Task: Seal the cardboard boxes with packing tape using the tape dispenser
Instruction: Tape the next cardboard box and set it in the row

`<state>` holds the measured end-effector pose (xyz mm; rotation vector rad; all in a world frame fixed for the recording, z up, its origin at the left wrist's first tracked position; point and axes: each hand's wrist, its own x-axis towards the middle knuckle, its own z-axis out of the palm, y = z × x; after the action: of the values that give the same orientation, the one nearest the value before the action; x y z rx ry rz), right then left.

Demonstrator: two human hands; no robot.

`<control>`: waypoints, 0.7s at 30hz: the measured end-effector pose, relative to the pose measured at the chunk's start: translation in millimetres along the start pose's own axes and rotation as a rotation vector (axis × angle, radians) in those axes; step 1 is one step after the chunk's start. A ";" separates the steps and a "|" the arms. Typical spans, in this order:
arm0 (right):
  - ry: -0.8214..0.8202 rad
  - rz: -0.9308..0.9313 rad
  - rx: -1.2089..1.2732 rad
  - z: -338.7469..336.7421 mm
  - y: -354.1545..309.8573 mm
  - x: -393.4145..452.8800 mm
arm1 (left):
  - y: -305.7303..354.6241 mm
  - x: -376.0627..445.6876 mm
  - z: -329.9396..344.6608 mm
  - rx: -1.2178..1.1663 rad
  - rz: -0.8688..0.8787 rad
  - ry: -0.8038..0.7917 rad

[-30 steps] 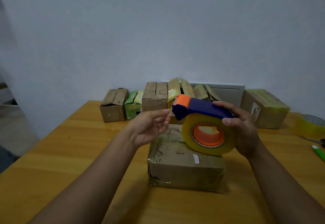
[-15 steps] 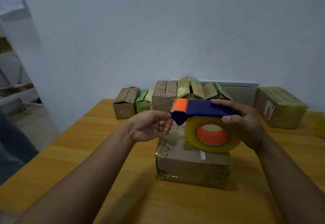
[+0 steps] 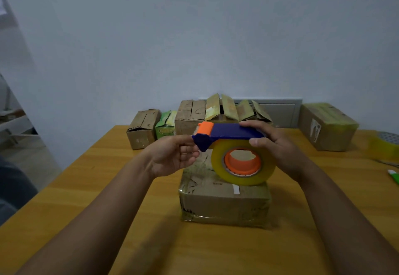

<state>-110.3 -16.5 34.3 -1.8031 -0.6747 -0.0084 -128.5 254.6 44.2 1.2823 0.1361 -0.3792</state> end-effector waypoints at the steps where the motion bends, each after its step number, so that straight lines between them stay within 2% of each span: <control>1: 0.009 -0.006 -0.005 1.8 1.2 0.8 | -0.5 0.5 0.2 -0.007 -0.002 0.015; 6: 0.075 -0.024 -0.023 9.0 0.8 4.3 | -1.6 1.6 -3.4 0.011 0.038 0.043; 10: 0.127 -0.060 0.010 13.0 -3.7 6.0 | 4.0 1.7 -8.2 0.200 0.117 0.090; 15: 0.100 -0.085 -0.028 8.8 -11.9 10.1 | 15.3 1.3 -11.2 0.347 0.165 0.151; 21: 0.036 -0.099 -0.097 -3.8 -28.3 20.8 | 23.5 0.1 -15.4 0.390 0.201 0.160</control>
<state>-104.3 -5.6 67.4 -1.8559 -0.7487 -0.1418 -118.5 274.7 61.1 1.6965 0.0686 -0.1309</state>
